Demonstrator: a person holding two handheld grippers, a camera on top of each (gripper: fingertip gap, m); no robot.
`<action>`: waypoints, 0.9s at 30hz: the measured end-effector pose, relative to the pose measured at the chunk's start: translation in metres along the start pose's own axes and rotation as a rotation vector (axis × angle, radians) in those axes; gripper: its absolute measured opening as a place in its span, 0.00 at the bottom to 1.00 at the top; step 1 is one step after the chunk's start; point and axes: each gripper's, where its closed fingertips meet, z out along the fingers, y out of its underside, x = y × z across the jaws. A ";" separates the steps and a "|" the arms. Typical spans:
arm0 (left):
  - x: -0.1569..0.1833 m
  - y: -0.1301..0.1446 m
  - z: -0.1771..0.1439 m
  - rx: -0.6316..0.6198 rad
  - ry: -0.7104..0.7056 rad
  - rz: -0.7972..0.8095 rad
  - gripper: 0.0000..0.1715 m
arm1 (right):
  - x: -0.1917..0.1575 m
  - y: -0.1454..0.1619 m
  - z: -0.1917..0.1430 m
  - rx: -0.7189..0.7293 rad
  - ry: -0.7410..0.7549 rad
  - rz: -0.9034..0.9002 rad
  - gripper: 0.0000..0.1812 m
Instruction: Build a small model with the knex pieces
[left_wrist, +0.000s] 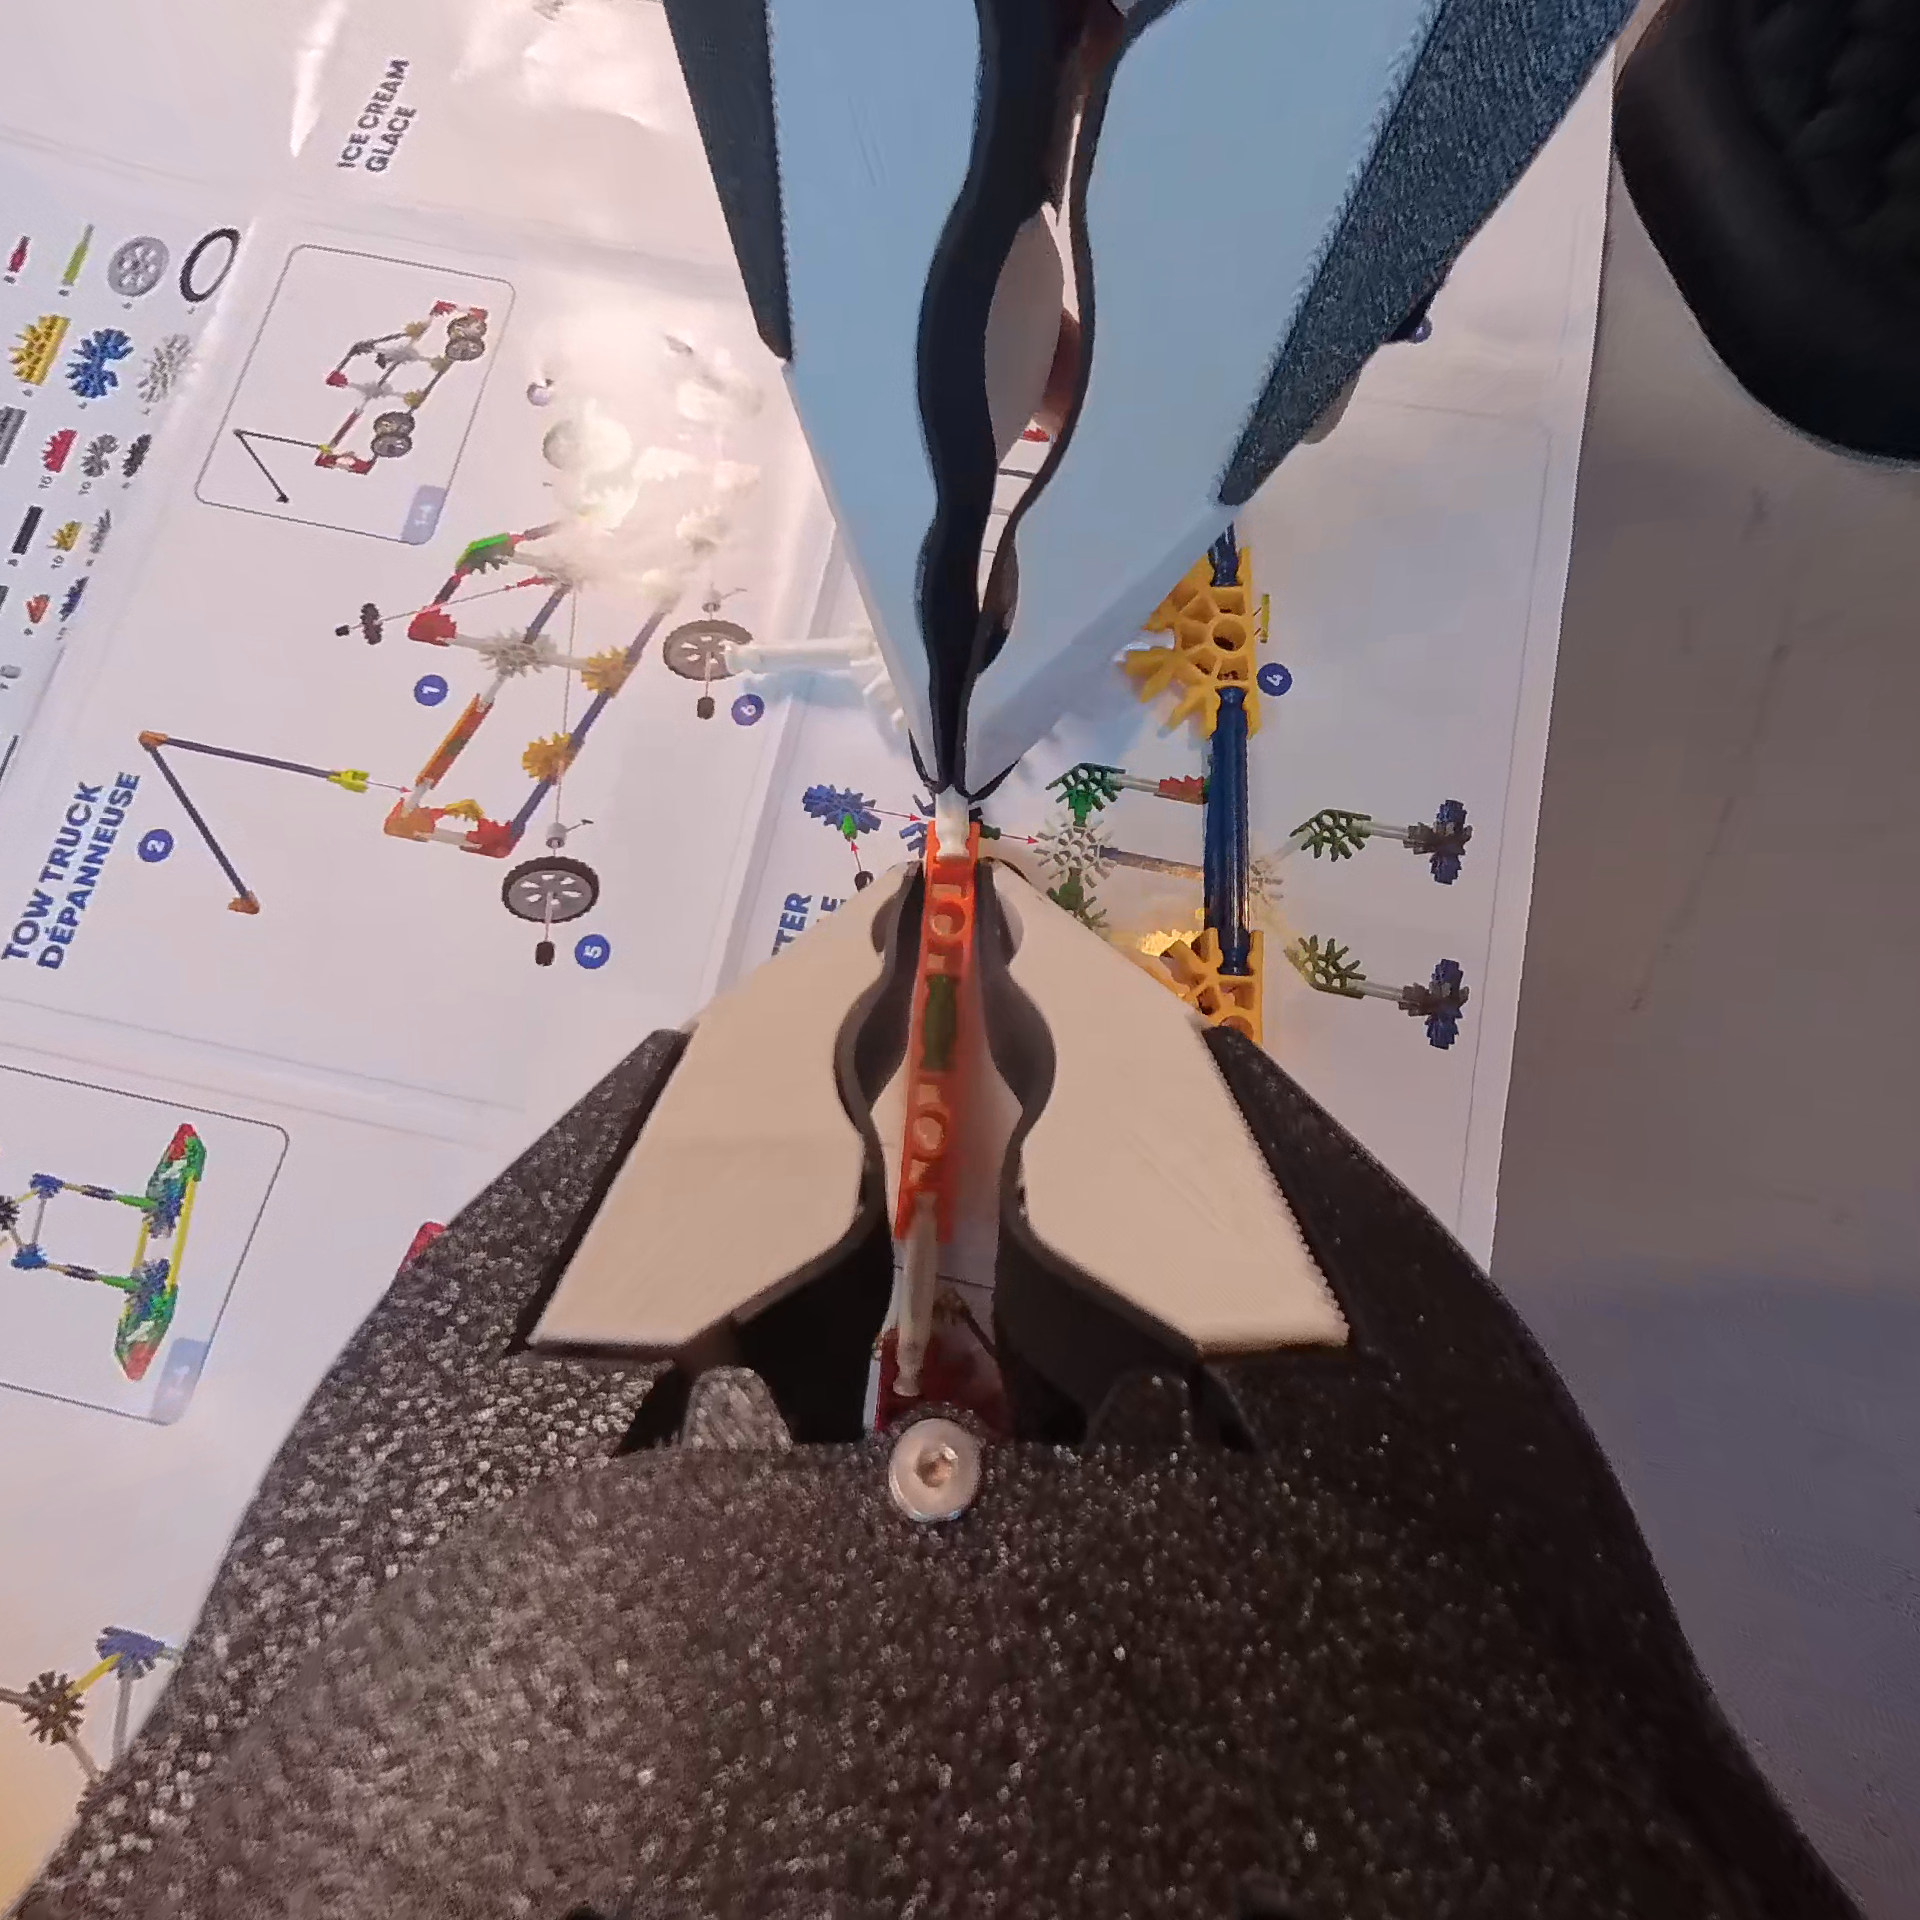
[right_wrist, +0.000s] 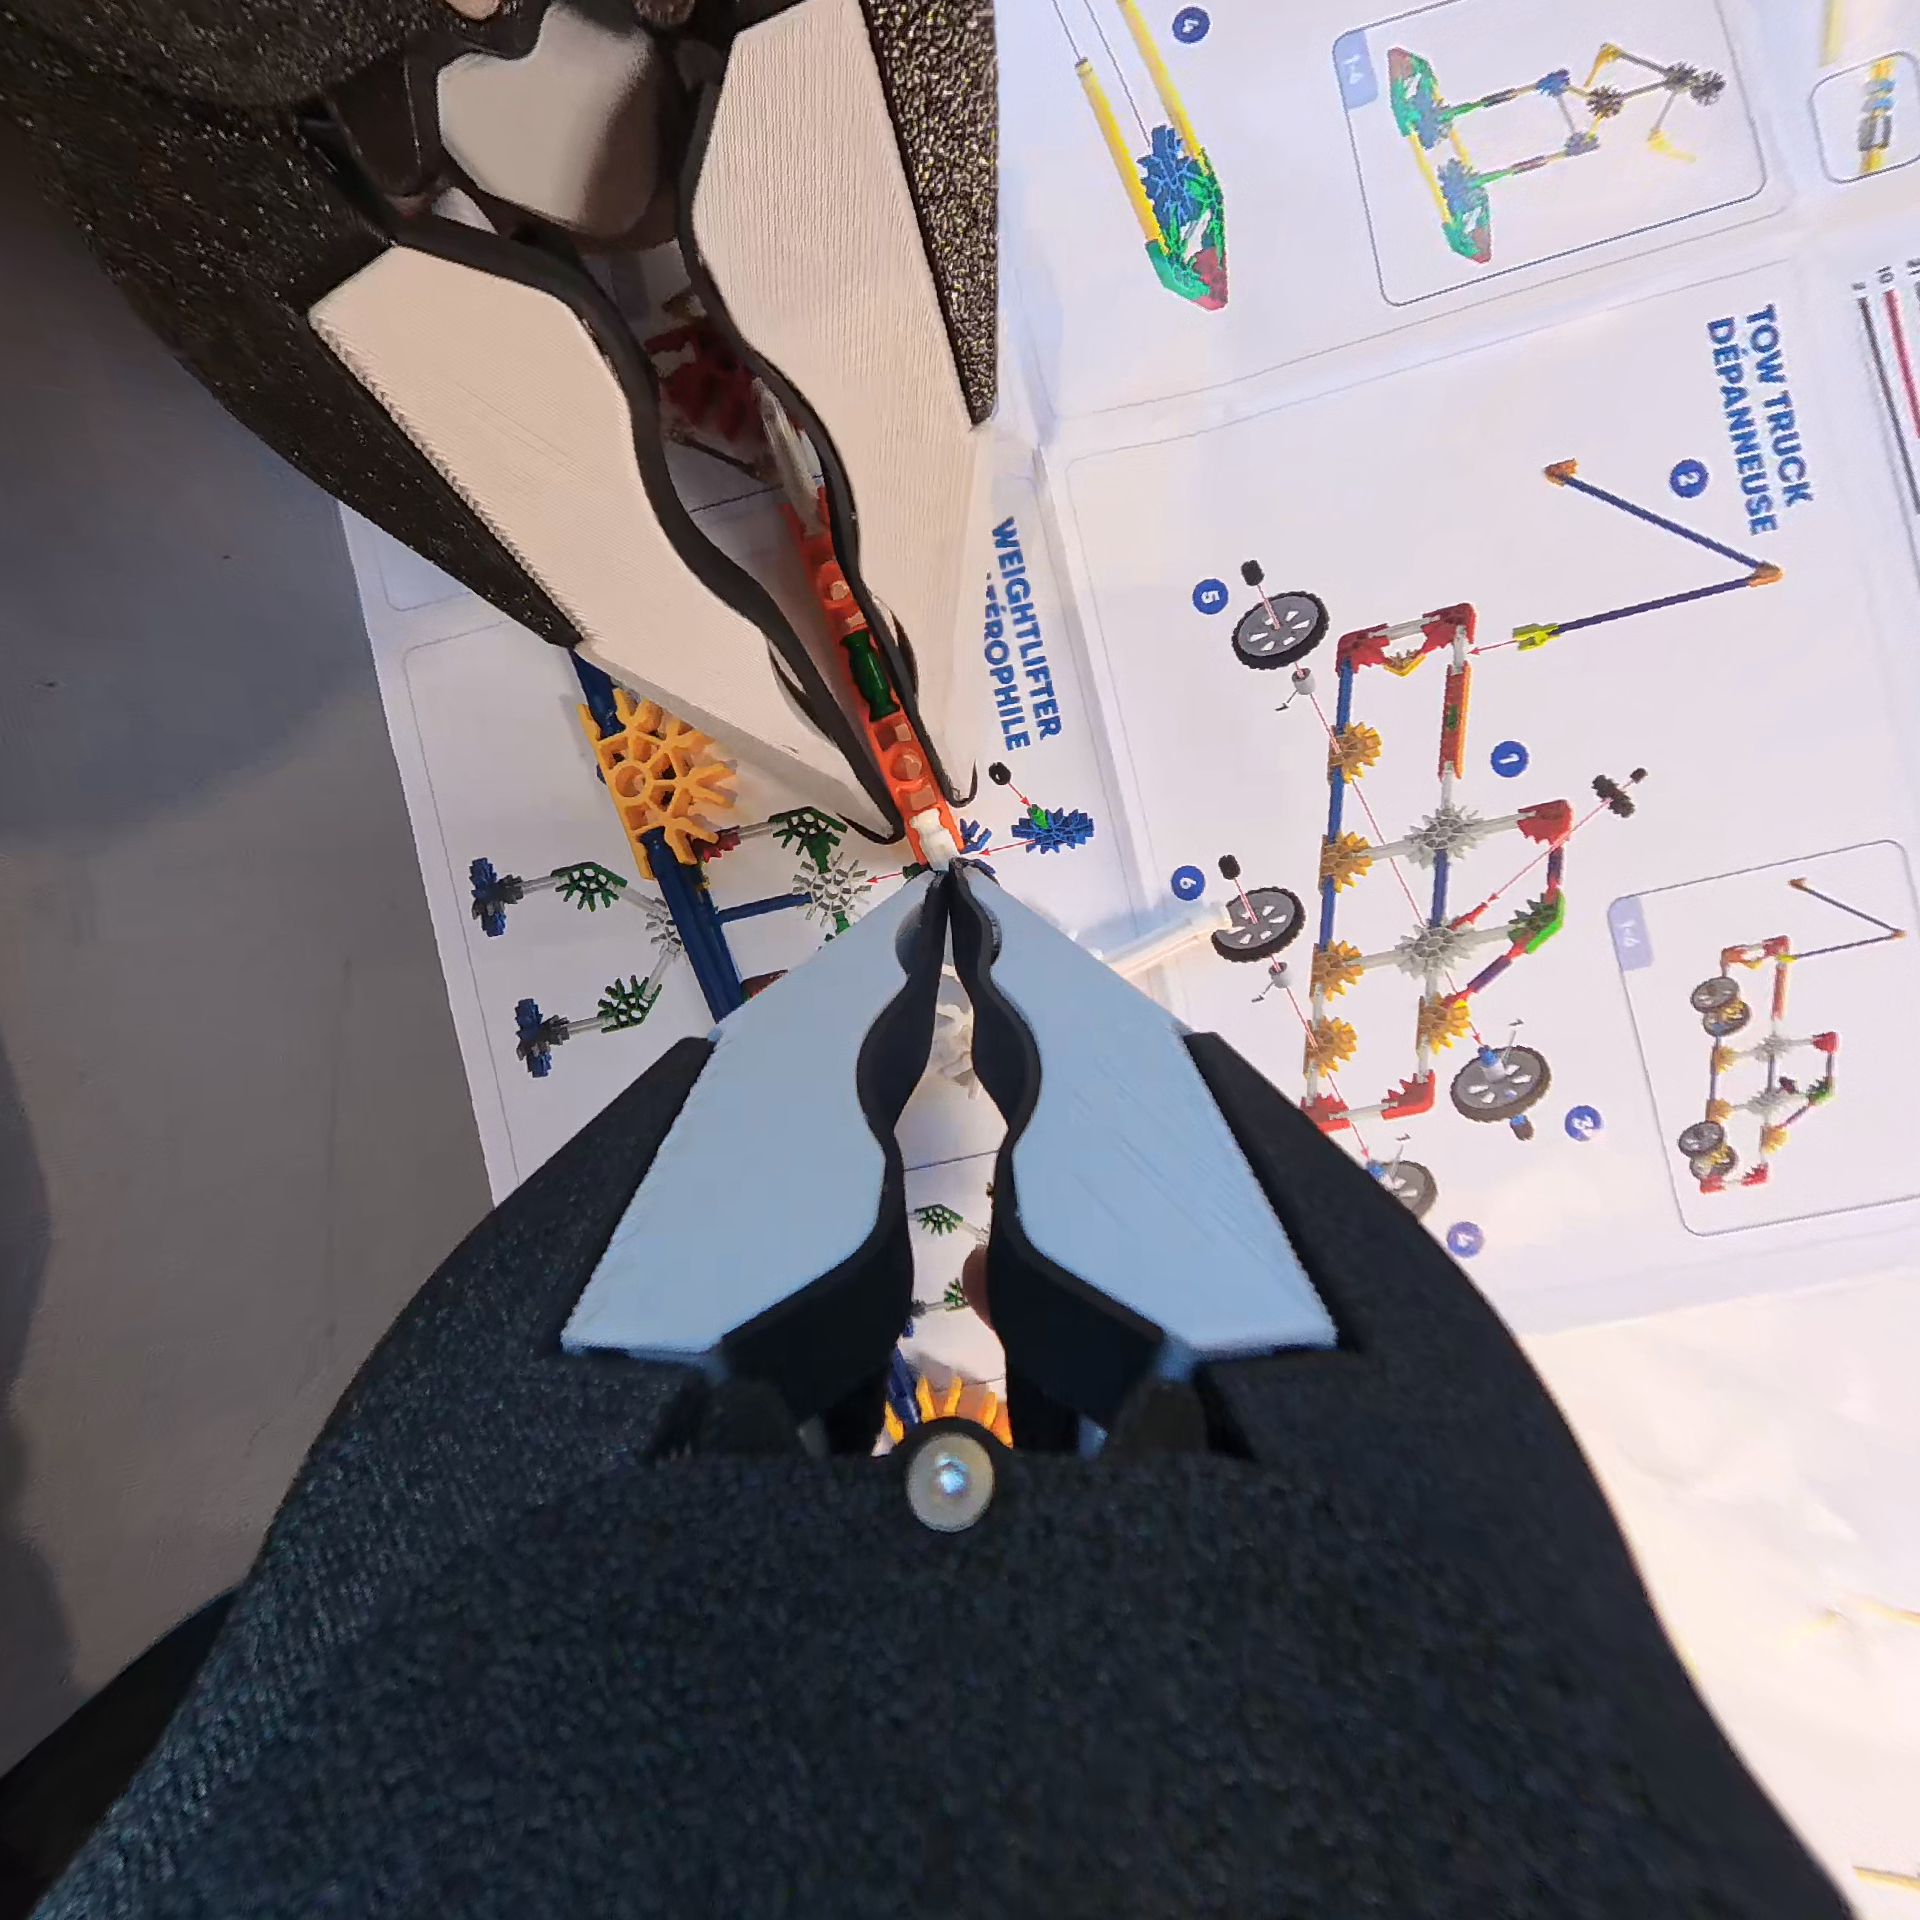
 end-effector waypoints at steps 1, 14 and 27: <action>0.000 0.000 0.000 0.000 -0.003 -0.001 0.05 | 0.000 0.000 0.000 0.002 -0.002 -0.008 0.00; 0.001 -0.001 0.000 -0.030 -0.109 -0.161 0.04 | 0.001 0.001 0.001 -0.099 0.053 -0.016 0.00; 0.001 -0.003 0.002 0.030 -0.065 -0.008 0.04 | 0.000 0.002 0.002 -0.186 0.024 -0.061 0.00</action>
